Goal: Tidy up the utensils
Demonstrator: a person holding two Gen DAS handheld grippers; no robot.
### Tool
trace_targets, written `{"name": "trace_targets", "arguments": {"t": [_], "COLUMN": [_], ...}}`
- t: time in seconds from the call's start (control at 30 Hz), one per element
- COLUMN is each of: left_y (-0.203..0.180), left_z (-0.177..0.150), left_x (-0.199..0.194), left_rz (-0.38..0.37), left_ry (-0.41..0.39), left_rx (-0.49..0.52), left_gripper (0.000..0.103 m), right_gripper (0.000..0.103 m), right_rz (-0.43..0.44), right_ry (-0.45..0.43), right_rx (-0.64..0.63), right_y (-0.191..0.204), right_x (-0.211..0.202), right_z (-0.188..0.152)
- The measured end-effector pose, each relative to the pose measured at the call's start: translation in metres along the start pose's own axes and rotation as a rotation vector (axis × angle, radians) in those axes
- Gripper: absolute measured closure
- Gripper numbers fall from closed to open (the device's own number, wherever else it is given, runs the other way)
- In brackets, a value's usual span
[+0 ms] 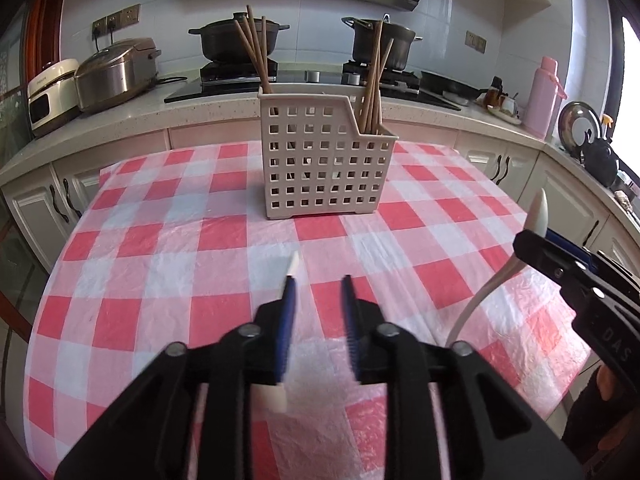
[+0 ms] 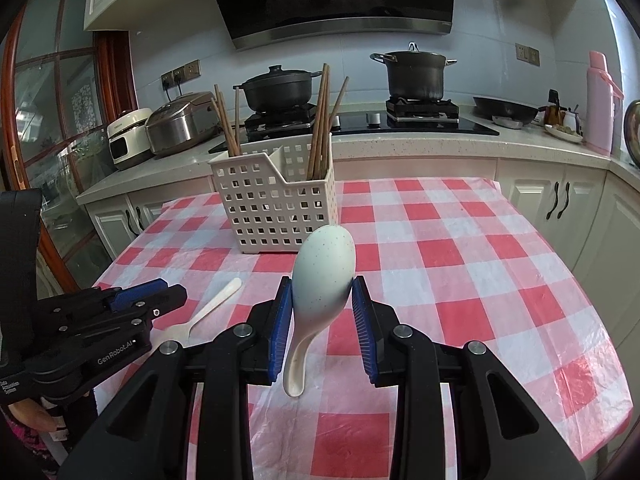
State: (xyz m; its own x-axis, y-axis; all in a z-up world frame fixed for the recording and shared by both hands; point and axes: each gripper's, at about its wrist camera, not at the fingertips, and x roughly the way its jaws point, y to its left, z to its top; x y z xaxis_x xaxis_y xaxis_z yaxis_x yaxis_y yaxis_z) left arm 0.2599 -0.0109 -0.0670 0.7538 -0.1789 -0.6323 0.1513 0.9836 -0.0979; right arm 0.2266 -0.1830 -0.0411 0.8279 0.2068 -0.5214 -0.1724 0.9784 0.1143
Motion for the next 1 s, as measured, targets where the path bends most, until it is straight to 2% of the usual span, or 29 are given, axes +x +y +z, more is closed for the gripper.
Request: {"name": "trace_targets", "arguments": {"t": [0.07, 0.2, 0.6, 0.93, 1.0], "left_y": [-0.001, -0.001, 0.019, 0.024, 0.024], "left_z": [0.003, 0.007, 0.014, 0.015, 0.015], "left_x": [0.008, 0.023, 0.078, 0.107, 0.112], "left_rz": [0.009, 0.022, 0.061, 0.080, 0.086], "left_ry": [0.006, 0.030, 0.140, 0.231, 0.245], "left_rx": [0.003, 0.009, 0.021, 0.053, 0.056], "left_gripper": [0.067, 0.066, 0.066, 0.066, 0.069], "right_gripper": [0.073, 0.073, 0.073, 0.073, 0.073], "right_rz": [0.001, 0.009, 0.049, 0.068, 0.069], "right_ry": [0.008, 0.021, 0.053, 0.069, 0.071], "right_rx": [0.007, 0.025, 0.037, 0.053, 0.056], "right_y": [-0.004, -0.010, -0.005, -0.002, -0.003], "right_x": [0.006, 0.018, 0.050, 0.061, 0.062], "right_z": [0.001, 0.002, 0.009, 0.008, 0.008]}}
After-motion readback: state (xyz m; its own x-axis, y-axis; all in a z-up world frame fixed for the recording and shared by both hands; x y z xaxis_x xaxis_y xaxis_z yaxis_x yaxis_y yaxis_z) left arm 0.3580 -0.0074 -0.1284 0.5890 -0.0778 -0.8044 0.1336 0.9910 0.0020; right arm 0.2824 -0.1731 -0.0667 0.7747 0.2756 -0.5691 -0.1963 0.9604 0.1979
